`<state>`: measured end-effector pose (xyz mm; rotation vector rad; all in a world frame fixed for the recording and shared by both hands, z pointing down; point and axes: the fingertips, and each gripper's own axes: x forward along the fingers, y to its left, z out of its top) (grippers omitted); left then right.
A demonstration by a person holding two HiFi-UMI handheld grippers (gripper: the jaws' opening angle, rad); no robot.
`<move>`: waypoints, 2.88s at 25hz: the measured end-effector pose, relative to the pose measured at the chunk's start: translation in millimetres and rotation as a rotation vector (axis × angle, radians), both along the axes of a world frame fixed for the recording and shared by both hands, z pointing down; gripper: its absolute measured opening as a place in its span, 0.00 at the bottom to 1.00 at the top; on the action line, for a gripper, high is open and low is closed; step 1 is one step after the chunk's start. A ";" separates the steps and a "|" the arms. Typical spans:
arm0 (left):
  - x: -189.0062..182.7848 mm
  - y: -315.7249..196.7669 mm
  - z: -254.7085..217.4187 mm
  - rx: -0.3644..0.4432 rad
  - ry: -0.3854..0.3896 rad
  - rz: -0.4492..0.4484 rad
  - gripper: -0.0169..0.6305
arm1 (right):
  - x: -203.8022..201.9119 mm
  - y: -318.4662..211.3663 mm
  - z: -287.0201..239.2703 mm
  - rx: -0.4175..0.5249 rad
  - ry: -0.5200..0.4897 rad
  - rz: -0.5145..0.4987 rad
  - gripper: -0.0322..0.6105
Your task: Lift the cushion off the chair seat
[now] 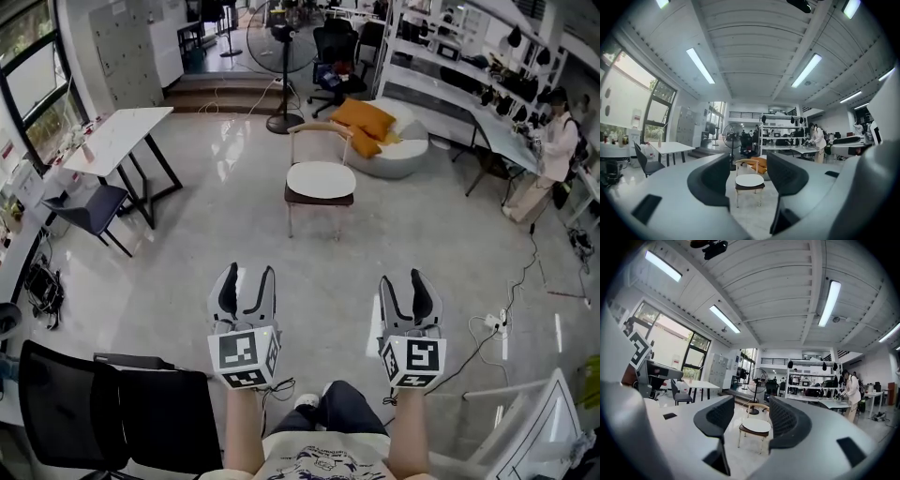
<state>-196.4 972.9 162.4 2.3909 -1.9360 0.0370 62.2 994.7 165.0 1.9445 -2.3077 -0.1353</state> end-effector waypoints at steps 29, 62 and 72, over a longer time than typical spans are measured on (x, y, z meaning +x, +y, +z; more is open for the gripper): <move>100.6 -397.2 13.7 -0.022 0.001 -0.081 0.40 | 109.2 -419.9 5.5 0.002 0.002 -0.067 0.45; 63.0 -865.8 64.6 -0.147 -0.001 -0.018 0.40 | 89.1 -880.7 49.9 -0.108 -0.050 0.018 0.45; 60.7 -980.2 103.2 -0.231 -0.001 0.026 0.40 | 80.1 -984.7 89.9 -0.200 -0.040 0.054 0.46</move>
